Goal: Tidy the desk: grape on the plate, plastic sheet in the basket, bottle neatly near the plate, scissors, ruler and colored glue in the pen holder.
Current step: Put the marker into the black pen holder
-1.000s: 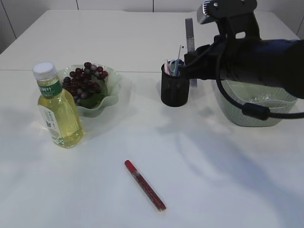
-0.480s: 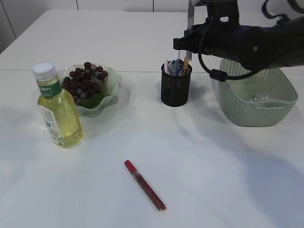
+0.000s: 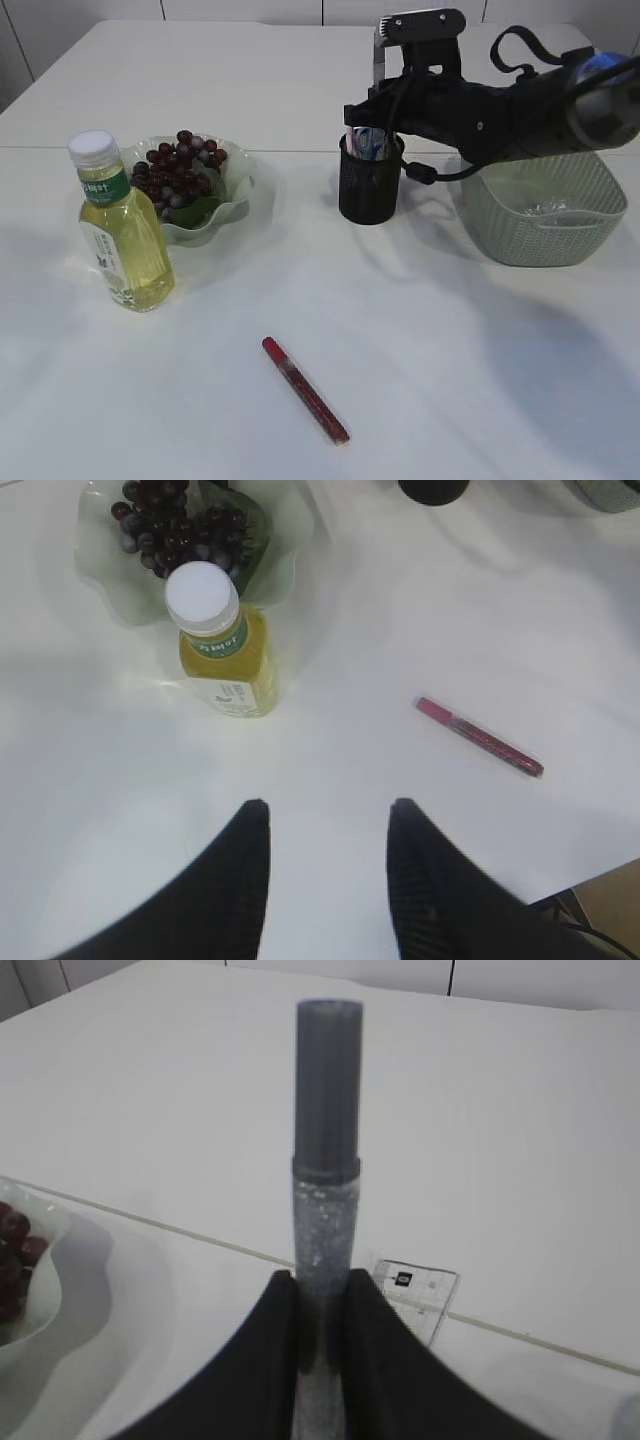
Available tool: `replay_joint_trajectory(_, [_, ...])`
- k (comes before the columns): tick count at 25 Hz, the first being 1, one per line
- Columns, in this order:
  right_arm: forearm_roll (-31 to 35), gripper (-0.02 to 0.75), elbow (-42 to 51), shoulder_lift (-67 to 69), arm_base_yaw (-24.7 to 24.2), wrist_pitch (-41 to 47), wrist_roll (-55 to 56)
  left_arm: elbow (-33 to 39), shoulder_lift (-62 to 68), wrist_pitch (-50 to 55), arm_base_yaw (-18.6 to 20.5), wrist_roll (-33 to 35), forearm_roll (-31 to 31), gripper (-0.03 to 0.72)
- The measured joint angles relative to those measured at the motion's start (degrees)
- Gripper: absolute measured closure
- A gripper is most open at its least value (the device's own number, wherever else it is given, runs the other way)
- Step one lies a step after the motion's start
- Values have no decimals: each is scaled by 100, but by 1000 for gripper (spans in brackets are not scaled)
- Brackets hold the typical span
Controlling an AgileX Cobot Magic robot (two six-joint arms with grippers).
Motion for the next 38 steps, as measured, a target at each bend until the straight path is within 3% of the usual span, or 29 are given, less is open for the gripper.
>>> replay_joint_trajectory(10, [4, 606, -23, 167, -28, -63, -169, 0, 0, 0, 0, 0, 0, 399])
replay_joint_trajectory(19, [4, 414, -33, 167, -26, 401, -191, 0, 0, 0, 0, 0, 0, 399])
replay_joint_trajectory(25, [4, 382, -43, -250, 78, 1443, -203, 0, 0, 0, 0, 0, 4, 399])
replay_joint_trajectory(28, [4, 382, -193, -789, 130, 2422, -203, 0, 0, 0, 0, 0, 4, 399])
replay_joint_trajectory(32, [117, 381, -579, -1440, 261, 4588, -203, 0, 0, 0, 0, 0, 4, 399])
replay_joint_trajectory(38, [1330, 381, -1025, -1988, 317, 7994, -203, 0, 0, 0, 0, 0, -17, 399])
